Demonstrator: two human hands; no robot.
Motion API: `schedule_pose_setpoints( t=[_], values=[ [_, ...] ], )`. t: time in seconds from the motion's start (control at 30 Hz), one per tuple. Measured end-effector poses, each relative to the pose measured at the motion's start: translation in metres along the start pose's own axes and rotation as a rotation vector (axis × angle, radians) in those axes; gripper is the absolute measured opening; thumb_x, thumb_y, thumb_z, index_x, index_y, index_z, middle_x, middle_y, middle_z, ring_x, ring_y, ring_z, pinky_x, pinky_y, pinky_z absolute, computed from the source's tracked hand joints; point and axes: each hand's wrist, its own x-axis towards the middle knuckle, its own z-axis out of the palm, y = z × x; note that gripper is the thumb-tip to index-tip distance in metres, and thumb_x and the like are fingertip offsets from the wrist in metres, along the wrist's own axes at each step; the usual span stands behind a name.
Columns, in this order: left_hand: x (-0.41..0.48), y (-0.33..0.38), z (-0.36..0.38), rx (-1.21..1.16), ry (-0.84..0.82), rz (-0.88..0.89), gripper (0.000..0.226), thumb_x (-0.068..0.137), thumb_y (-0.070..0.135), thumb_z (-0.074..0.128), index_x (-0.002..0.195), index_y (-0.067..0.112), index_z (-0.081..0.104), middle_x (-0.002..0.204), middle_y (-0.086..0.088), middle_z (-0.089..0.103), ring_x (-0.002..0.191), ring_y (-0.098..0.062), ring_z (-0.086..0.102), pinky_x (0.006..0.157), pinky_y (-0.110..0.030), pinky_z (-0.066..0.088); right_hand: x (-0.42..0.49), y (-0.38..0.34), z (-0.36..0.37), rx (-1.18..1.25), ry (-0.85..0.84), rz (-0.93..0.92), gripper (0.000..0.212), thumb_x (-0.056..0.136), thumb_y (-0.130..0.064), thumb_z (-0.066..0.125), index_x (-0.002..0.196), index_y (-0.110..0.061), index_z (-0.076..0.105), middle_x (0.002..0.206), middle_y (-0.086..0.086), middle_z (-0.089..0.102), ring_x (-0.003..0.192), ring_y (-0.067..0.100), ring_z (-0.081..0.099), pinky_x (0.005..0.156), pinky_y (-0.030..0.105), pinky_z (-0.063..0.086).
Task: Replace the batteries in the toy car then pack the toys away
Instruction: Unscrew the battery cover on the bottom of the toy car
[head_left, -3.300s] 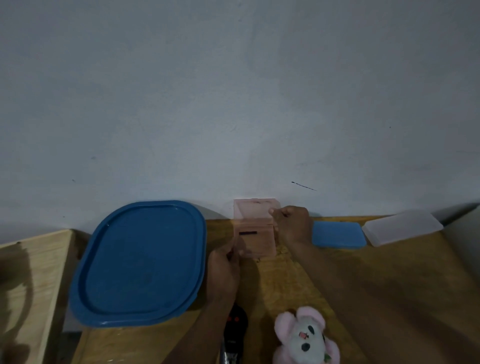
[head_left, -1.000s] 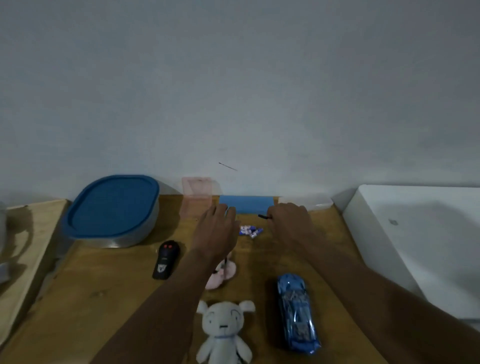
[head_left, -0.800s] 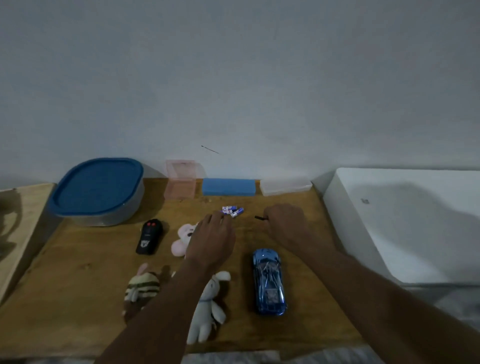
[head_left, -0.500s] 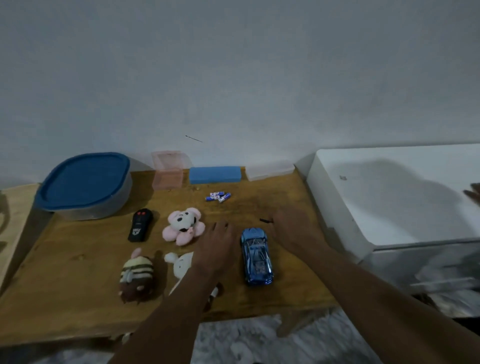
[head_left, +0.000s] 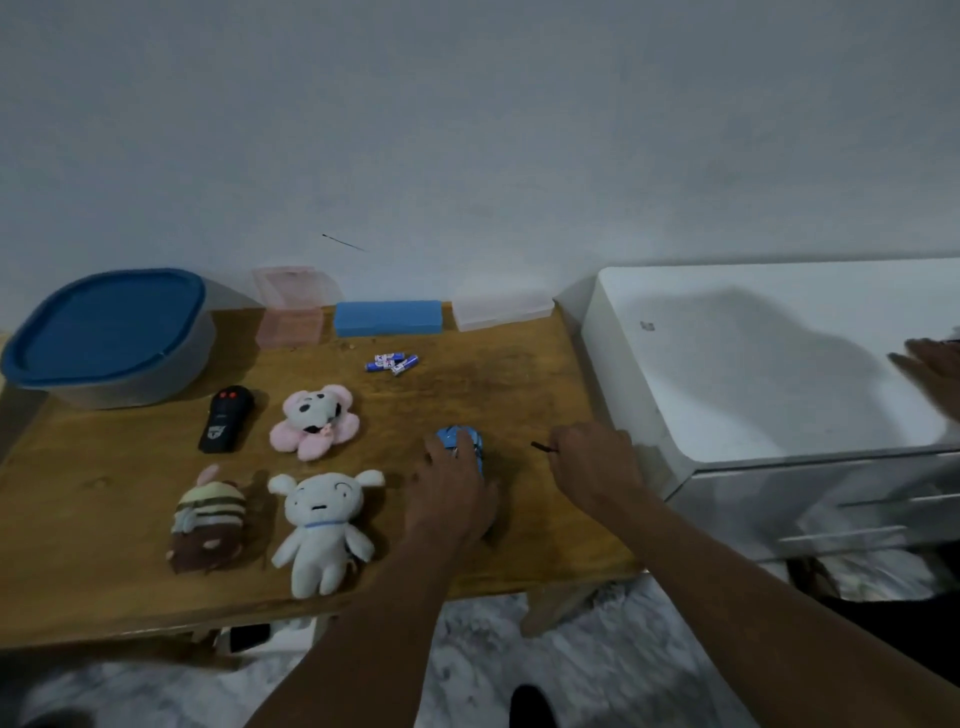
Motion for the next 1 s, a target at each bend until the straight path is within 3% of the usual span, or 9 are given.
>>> schedule_pose_setpoints(
  t=[0.1,0.2,0.43,0.6,0.77,0.9,1.0],
  values=[
    [0.013,0.018,0.013,0.005,-0.028,-0.155,0.092,0.086,0.054,0.057,0.152,0.024,0.001,0.156,-0.028,-0.001,0.138,-0.047,0.025,0.107,-0.053,0.037,0.011,0.018,0.002,-0.004,-0.036,-0.027,0.014,0.094,-0.019,0.049,0.095,-0.017,0.063,0.086,0.001,0.062,0.076,0.021,0.055,0.084,0.040,0.044],
    [0.024,0.031,0.024,0.002,-0.034,-0.273,0.096,0.086,0.052,0.059,0.152,0.021,-0.003,0.155,-0.031,-0.004,0.139,-0.047,0.022,0.106,-0.052,0.035,0.022,0.030,0.007,0.011,-0.059,-0.083,0.014,0.094,-0.019,0.049,0.093,-0.015,0.063,0.085,0.003,0.063,0.074,0.021,0.054,0.084,0.040,0.045],
    [0.039,0.041,0.032,-0.088,0.008,-0.462,0.091,0.084,0.046,0.067,0.147,0.027,0.005,0.138,-0.029,0.031,0.123,-0.040,0.043,0.096,-0.051,0.043,0.037,0.040,0.015,0.036,-0.076,-0.202,0.015,0.094,-0.019,0.050,0.098,-0.016,0.064,0.092,0.003,0.066,0.088,0.026,0.062,0.082,0.039,0.045],
    [0.044,0.036,0.024,-0.164,-0.016,-0.496,0.092,0.084,0.032,0.071,0.147,0.030,0.003,0.139,-0.027,0.034,0.123,-0.039,0.045,0.094,-0.048,0.046,0.045,0.040,0.020,0.072,-0.069,-0.231,0.014,0.093,-0.016,0.051,0.096,-0.016,0.065,0.090,0.004,0.066,0.086,0.026,0.062,0.085,0.040,0.047],
    [0.038,0.029,0.007,-0.475,0.017,-0.532,0.099,0.070,0.021,0.083,0.142,0.027,0.014,0.132,-0.016,0.046,0.116,-0.032,0.053,0.083,-0.038,0.052,0.054,0.040,0.014,0.062,-0.060,-0.234,0.016,0.094,-0.019,0.050,0.098,-0.017,0.065,0.093,0.004,0.065,0.087,0.025,0.061,0.083,0.040,0.045],
    [0.034,0.023,-0.007,-0.851,0.123,-0.472,0.080,0.069,0.021,0.080,0.135,0.019,0.034,0.115,-0.007,0.058,0.095,-0.020,0.060,0.070,-0.032,0.050,0.058,0.038,0.004,0.090,-0.045,-0.232,0.014,0.094,-0.018,0.050,0.096,-0.018,0.064,0.087,0.002,0.064,0.086,0.024,0.061,0.088,0.041,0.044],
    [0.030,0.020,-0.021,-1.041,0.165,-0.430,0.063,0.070,0.024,0.075,0.126,0.019,0.046,0.107,-0.005,0.063,0.092,-0.023,0.062,0.079,-0.040,0.053,0.062,0.034,-0.007,0.117,-0.025,-0.240,0.015,0.094,-0.020,0.049,0.093,-0.019,0.064,0.082,-0.001,0.060,0.084,0.023,0.061,0.089,0.041,0.045]
  ],
)
